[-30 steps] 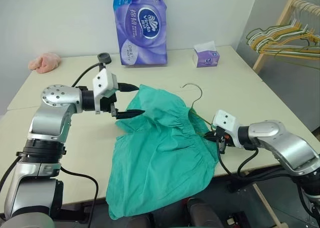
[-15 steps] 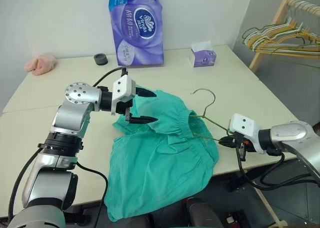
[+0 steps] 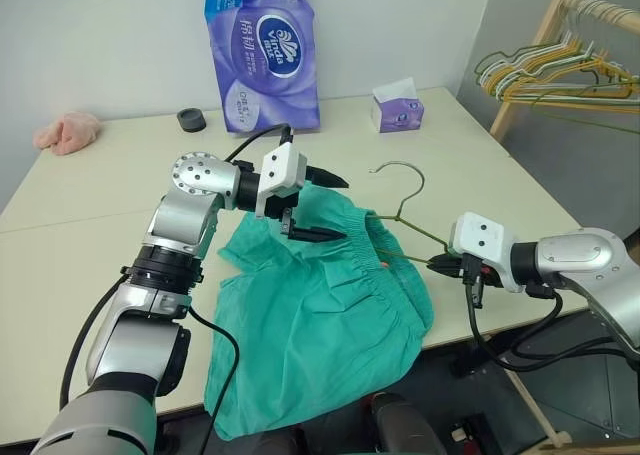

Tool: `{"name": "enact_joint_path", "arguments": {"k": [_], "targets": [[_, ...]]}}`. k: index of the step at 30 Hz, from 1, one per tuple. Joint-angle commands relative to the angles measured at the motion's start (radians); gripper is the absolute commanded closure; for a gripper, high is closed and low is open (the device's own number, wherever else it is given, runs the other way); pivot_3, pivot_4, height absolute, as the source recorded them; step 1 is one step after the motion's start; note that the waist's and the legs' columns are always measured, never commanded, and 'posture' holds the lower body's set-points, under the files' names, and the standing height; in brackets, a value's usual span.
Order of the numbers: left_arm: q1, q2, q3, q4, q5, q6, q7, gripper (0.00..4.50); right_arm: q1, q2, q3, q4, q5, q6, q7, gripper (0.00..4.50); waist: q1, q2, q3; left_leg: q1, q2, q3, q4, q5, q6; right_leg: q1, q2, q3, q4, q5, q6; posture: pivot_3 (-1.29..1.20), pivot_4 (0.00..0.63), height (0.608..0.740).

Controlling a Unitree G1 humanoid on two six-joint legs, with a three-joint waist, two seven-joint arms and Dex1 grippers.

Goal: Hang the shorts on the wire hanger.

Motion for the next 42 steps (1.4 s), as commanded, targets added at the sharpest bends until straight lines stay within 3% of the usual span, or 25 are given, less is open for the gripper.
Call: {"name": "enact_joint_path", "arguments": {"k": [1,8,11,24,34,37,42], "targets": [[-0.010,0.045,-0.048,0.006,0.030,-0.052,-0.107,0.01,-0.043,0.006,-0.033,-0.042,0.002,-0.010,-0.003,4.50,-0.006,0.000,0.000,0.000,0.000,0.000,0.000,0.000,0.000,0.000,0.000,0.000,0.000,0.000,0.000,-0.30,0.048,0.740],[-0.051,0.064,-0.072,0.154,0.092,-0.156,-0.151,0.01,-0.075,0.011,-0.034,-0.031,-0.007,-0.063,0.014,4.50,-0.017,0.001,-0.001,-0.001,0.000,-0.001,0.000,0.000,0.000,0.000,0.000,-0.001,0.000,0.000,0.000,-0.30,0.048,0.740],[-0.050,0.053,-0.062,0.175,0.088,-0.150,-0.150,0.58,-0.081,0.020,-0.033,-0.027,-0.006,-0.077,0.017,4.50,-0.017,0.001,-0.001,-0.001,0.000,-0.001,0.000,0.000,0.000,0.000,-0.001,-0.001,0.000,0.000,0.000,-0.30,0.048,0.740],[0.031,0.049,-0.038,0.044,0.035,0.024,-0.128,4.40,-0.088,0.031,0.003,-0.008,-0.064,-0.167,0.046,4.50,-0.018,0.001,-0.001,-0.001,0.000,-0.001,0.000,0.000,0.000,-0.001,-0.001,0.000,0.001,0.000,0.000,-0.29,0.052,0.740],[0.083,0.062,-0.038,-0.026,0.045,0.075,-0.114,4.47,-0.103,0.040,0.033,0.020,-0.137,-0.262,0.080,4.50,-0.018,0.001,-0.001,-0.002,-0.001,-0.002,0.001,0.000,0.000,-0.001,-0.002,0.000,0.001,0.000,0.000,-0.29,0.057,0.740],[0.089,0.069,-0.030,-0.017,0.056,0.066,-0.092,4.50,-0.083,0.002,0.017,0.044,-0.149,-0.321,0.129,3.77,-0.017,0.001,-0.001,-0.002,-0.001,-0.002,0.001,0.000,0.000,-0.001,-0.002,0.000,0.001,0.000,0.000,-0.28,0.057,0.740],[0.102,0.098,-0.004,0.004,0.069,0.053,-0.053,4.50,-0.017,-0.120,-0.063,0.183,-0.173,-0.406,0.200,2.18,-0.014,0.001,-0.001,-0.002,-0.001,-0.002,0.001,0.000,0.000,-0.001,-0.002,0.000,0.001,0.000,0.000,-0.28,0.060,0.740]]}}
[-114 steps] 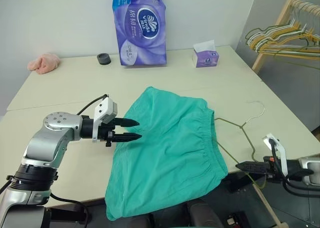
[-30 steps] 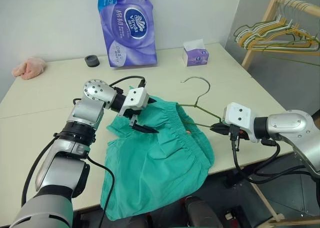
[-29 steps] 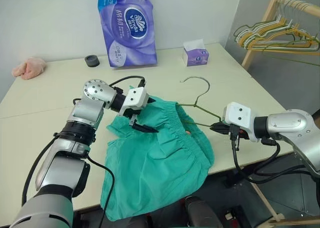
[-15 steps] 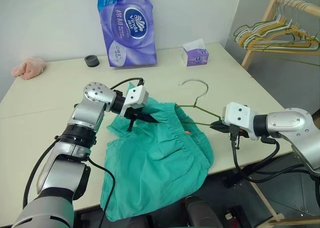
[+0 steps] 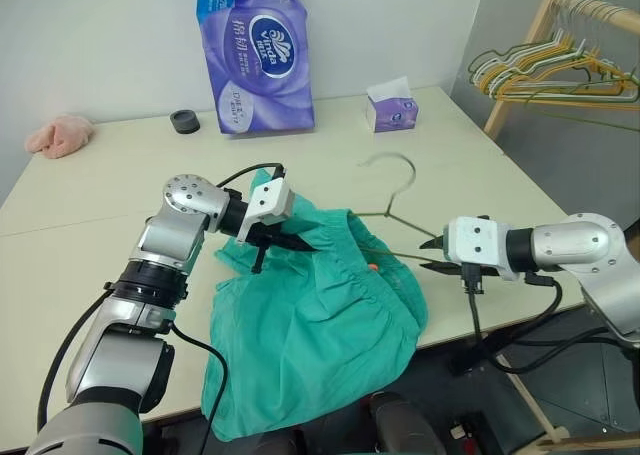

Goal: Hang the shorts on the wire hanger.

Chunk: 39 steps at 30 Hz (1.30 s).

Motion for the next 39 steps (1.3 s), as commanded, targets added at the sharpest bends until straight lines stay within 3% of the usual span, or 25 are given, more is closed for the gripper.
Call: {"name": "enact_joint_path", "arguments": {"k": [1,6,7,12,17,23,35,39], "targets": [[0.005,0.032,0.034,-0.002,0.002,-0.013,0.033,4.50,0.046,-0.087,-0.108,0.108,-0.011,-0.056,0.040,1.86,0.001,0.000,0.000,0.000,0.000,0.000,0.000,0.000,0.000,0.000,0.000,0.000,0.000,0.000,0.000,-0.28,0.060,0.740],[0.023,0.061,0.057,-0.001,-0.008,-0.003,0.068,4.50,0.175,-0.110,-0.221,0.197,0.038,-0.049,0.030,0.12,0.001,0.000,0.000,0.001,0.000,0.001,0.000,0.000,0.000,0.000,0.000,0.000,0.000,0.000,0.000,-0.28,0.066,0.740],[0.026,0.066,0.063,0.000,-0.008,-0.002,0.076,4.50,0.212,-0.089,-0.248,0.175,0.079,-0.017,0.030,0.05,0.001,0.000,0.000,0.001,0.000,0.001,0.000,0.000,0.000,0.000,0.000,0.001,0.000,0.000,0.000,-0.28,0.067,0.740],[0.033,0.078,0.088,0.002,-0.015,0.007,0.113,4.50,0.333,0.059,-0.315,-0.054,0.298,0.189,-0.032,0.05,-0.001,0.000,0.000,0.001,0.001,0.000,0.000,0.000,0.000,0.001,0.000,0.001,0.001,0.000,0.000,-0.28,0.073,0.740],[0.036,0.081,0.090,-0.019,-0.021,0.022,0.123,4.50,0.393,0.235,-0.250,-0.219,0.412,0.423,-0.228,0.05,0.004,-0.001,-0.001,0.000,0.001,-0.001,0.000,0.000,0.000,0.001,0.000,0.001,0.001,0.000,0.000,-0.26,0.077,0.740],[0.045,0.083,0.091,-0.048,-0.029,0.041,0.132,4.50,0.434,0.310,-0.229,-0.286,0.504,0.568,-0.317,0.05,0.025,-0.001,-0.001,0.000,0.000,0.000,0.002,0.000,0.000,0.001,0.000,0.001,0.001,0.000,0.000,-0.25,0.080,0.740],[0.053,0.080,0.095,-0.067,-0.035,0.053,0.151,4.50,0.359,0.465,-0.087,-0.163,0.422,0.581,-0.500,0.05,0.027,-0.001,-0.001,0.000,0.000,-0.001,0.001,0.000,0.000,0.001,0.001,0.001,0.001,0.000,0.000,-0.24,0.076,0.740],[0.053,0.084,0.099,-0.071,-0.037,0.055,0.161,4.50,0.346,0.464,-0.028,-0.148,0.347,0.537,-0.527,1.02,0.027,-0.001,-0.001,0.000,0.000,0.000,0.001,0.000,0.000,0.001,0.000,0.001,0.001,0.000,0.000,-0.23,0.073,0.740]]}}
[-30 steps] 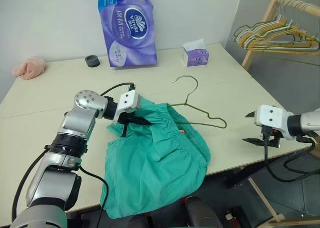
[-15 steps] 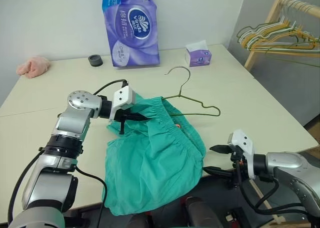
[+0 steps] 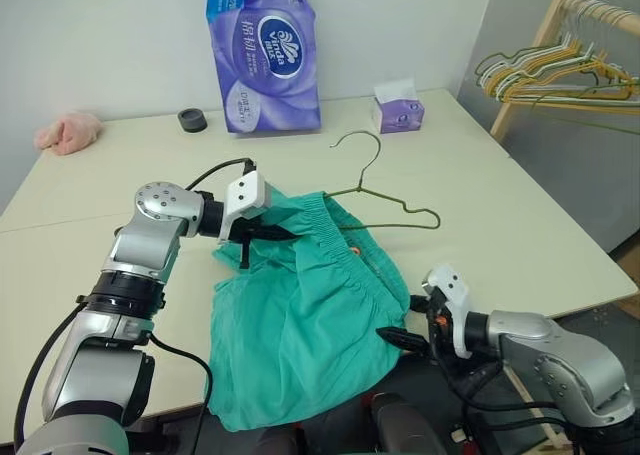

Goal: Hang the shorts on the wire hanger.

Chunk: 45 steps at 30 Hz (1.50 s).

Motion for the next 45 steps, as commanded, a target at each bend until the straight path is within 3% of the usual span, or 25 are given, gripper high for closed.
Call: {"name": "enact_joint_path", "arguments": {"k": [1,10,17,21,29,40,45], "targets": [[-0.009,0.013,0.042,-0.032,-0.025,0.003,0.017,4.50,-0.017,-0.018,0.033,-0.011,-0.060,-0.068,-0.012,1.36,0.000,0.000,0.000,0.000,0.000,0.000,0.000,0.000,0.000,0.000,0.000,0.000,0.000,0.000,0.000,-0.23,0.073,0.740],[0.003,0.039,0.118,-0.061,-0.063,0.050,0.072,4.50,-0.067,0.027,-0.028,0.090,-0.147,-0.264,-0.041,4.44,0.000,0.000,0.000,0.000,0.000,0.000,-0.001,0.000,0.000,0.000,0.000,-0.001,0.000,0.000,0.000,-0.22,0.067,0.740],[0.047,0.106,0.192,-0.275,-0.290,0.369,0.005,4.50,-0.127,-0.039,-0.116,0.196,-0.132,-0.301,0.053,4.48,0.001,0.000,0.000,0.000,0.000,0.000,0.000,0.000,0.000,0.000,0.000,0.000,0.000,0.000,0.000,-0.21,0.063,0.740],[0.080,0.181,0.181,-0.348,-0.342,0.439,-0.060,4.50,-0.147,-0.079,-0.135,0.240,-0.139,-0.321,0.086,4.48,0.001,0.000,0.000,0.001,0.000,0.000,-0.001,0.000,0.000,0.000,0.000,0.000,0.000,0.000,0.000,-0.20,0.061,0.740],[0.125,0.228,0.107,-0.251,-0.183,0.228,-0.072,4.50,-0.133,-0.125,-0.160,0.231,-0.126,-0.327,0.135,4.48,0.005,0.000,0.000,0.002,0.000,0.001,-0.001,0.000,0.000,0.000,0.001,0.000,0.000,0.000,0.000,-0.22,0.061,0.740],[0.122,0.234,0.062,-0.167,-0.106,0.090,-0.103,4.50,-0.154,-0.171,-0.175,0.187,-0.101,-0.295,0.172,4.48,0.002,0.000,0.000,0.002,0.000,0.002,-0.001,0.000,0.000,0.000,0.001,0.000,0.000,0.000,0.000,-0.23,0.060,0.740],[0.129,0.238,0.022,-0.109,-0.004,-0.034,-0.076,4.50,-0.219,-0.270,-0.157,0.180,-0.135,-0.308,0.238,4.48,0.002,0.000,0.000,0.002,0.000,0.002,-0.001,0.000,0.000,0.000,0.000,-0.001,0.000,0.000,0.000,-0.24,0.064,0.740]]}}
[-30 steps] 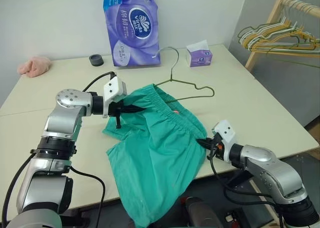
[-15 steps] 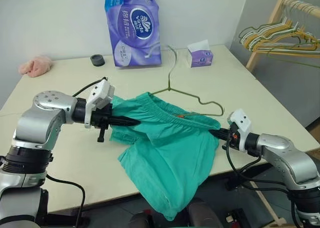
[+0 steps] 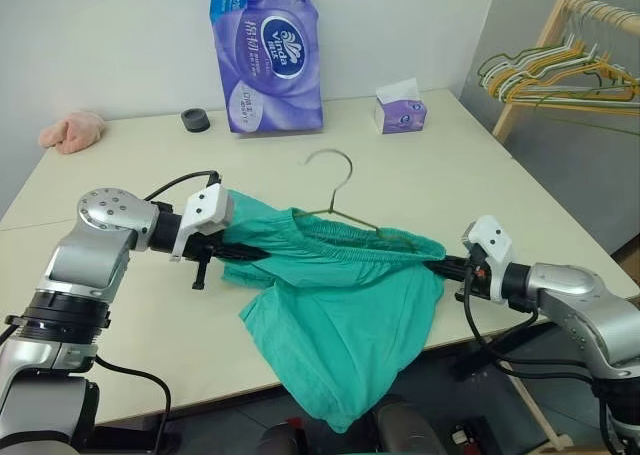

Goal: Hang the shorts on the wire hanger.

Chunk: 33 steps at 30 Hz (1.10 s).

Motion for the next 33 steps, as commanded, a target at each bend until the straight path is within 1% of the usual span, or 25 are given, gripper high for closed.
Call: {"name": "enact_joint_path", "arguments": {"k": [1,6,10,12,15,17,18,19,22,24,29,33], "targets": [[-0.016,0.010,-0.003,0.048,0.071,-0.083,0.039,4.50,-0.099,-0.071,-0.006,-0.016,-0.035,-0.010,0.040,4.48,-0.002,0.000,0.000,0.000,0.000,0.000,0.000,0.000,0.000,0.000,0.000,0.000,0.000,0.000,0.000,-0.24,0.064,0.740],[-0.044,-0.049,-0.029,0.071,0.117,-0.124,0.101,4.50,-0.259,-0.100,0.142,-0.027,-0.108,-0.022,0.096,4.48,-0.004,0.000,0.000,0.000,0.001,0.000,0.000,0.000,0.000,0.000,0.000,0.000,0.000,0.000,0.000,-0.25,0.065,0.740],[-0.063,-0.101,-0.034,0.078,0.145,-0.134,0.155,4.50,-0.366,-0.058,0.246,-0.026,-0.166,-0.007,0.108,4.48,-0.005,0.000,0.000,0.000,0.000,0.000,0.000,0.000,0.000,-0.001,0.000,0.000,0.000,0.000,0.000,-0.24,0.064,0.740],[-0.060,-0.124,-0.036,0.069,0.152,-0.129,0.178,4.50,-0.407,-0.040,0.280,-0.017,-0.188,-0.009,0.117,4.48,-0.004,0.000,0.000,0.000,0.000,0.000,0.000,0.000,0.000,-0.001,-0.001,0.000,0.000,0.000,0.000,-0.24,0.063,0.740],[-0.038,-0.149,-0.033,0.049,0.158,-0.122,0.208,4.50,-0.432,-0.035,0.289,-0.021,-0.202,-0.036,0.140,4.48,-0.003,0.000,0.000,-0.002,0.000,-0.002,0.001,0.000,0.000,-0.001,-0.001,0.000,-0.001,0.000,0.000,-0.24,0.064,0.740],[-0.018,-0.165,-0.034,0.028,0.157,-0.112,0.226,4.50,-0.440,-0.031,0.282,-0.026,-0.210,-0.042,0.141,4.02,-0.003,0.000,0.000,-0.002,0.000,-0.002,0.001,0.000,0.000,-0.001,-0.003,0.000,-0.001,0.000,0.000,-0.24,0.064,0.740],[-0.006,-0.171,-0.037,0.015,0.156,-0.108,0.232,4.50,-0.440,-0.035,0.281,-0.034,-0.210,-0.044,0.150,3.86,-0.003,0.000,0.000,-0.002,0.000,-0.002,0.001,0.000,0.000,-0.001,-0.003,0.000,0.000,0.000,0.000,-0.24,0.064,0.740],[0.004,-0.174,-0.039,0.003,0.155,-0.104,0.235,4.50,-0.439,-0.039,0.279,-0.043,-0.208,-0.045,0.158,3.59,-0.003,0.000,0.000,-0.002,0.000,-0.002,0.001,0.000,0.000,-0.001,-0.004,0.000,0.000,0.000,0.000,-0.24,0.064,0.740],[0.022,-0.183,-0.039,-0.021,0.153,-0.089,0.243,4.50,-0.431,-0.048,0.276,-0.067,-0.211,-0.047,0.169,2.55,-0.004,0.000,0.000,-0.002,0.000,-0.002,0.001,0.000,0.000,-0.001,-0.004,0.001,0.000,0.000,0.000,-0.24,0.064,0.740],[0.035,-0.190,-0.041,-0.038,0.148,-0.079,0.244,4.50,-0.401,-0.109,0.258,-0.069,-0.230,-0.055,0.189,1.86,-0.002,0.000,0.000,-0.002,0.000,-0.002,0.001,0.000,0.000,-0.001,-0.004,0.000,0.000,0.000,0.000,-0.24,0.065,0.740],[0.045,-0.200,-0.035,-0.045,0.147,-0.075,0.251,4.50,-0.356,-0.179,0.223,-0.015,-0.259,-0.067,0.184,1.86,-0.002,0.000,0.000,-0.003,0.000,-0.002,0.002,0.000,0.000,-0.001,-0.004,0.000,0.000,0.000,0.000,-0.25,0.066,0.740],[0.046,-0.204,-0.037,-0.043,0.146,-0.077,0.247,4.50,-0.333,-0.190,0.213,0.036,-0.276,-0.085,0.182,1.86,-0.004,0.000,0.000,-0.002,0.000,-0.002,0.002,0.000,0.000,-0.001,-0.004,0.000,0.000,0.000,0.000,-0.25,0.067,0.740]]}}
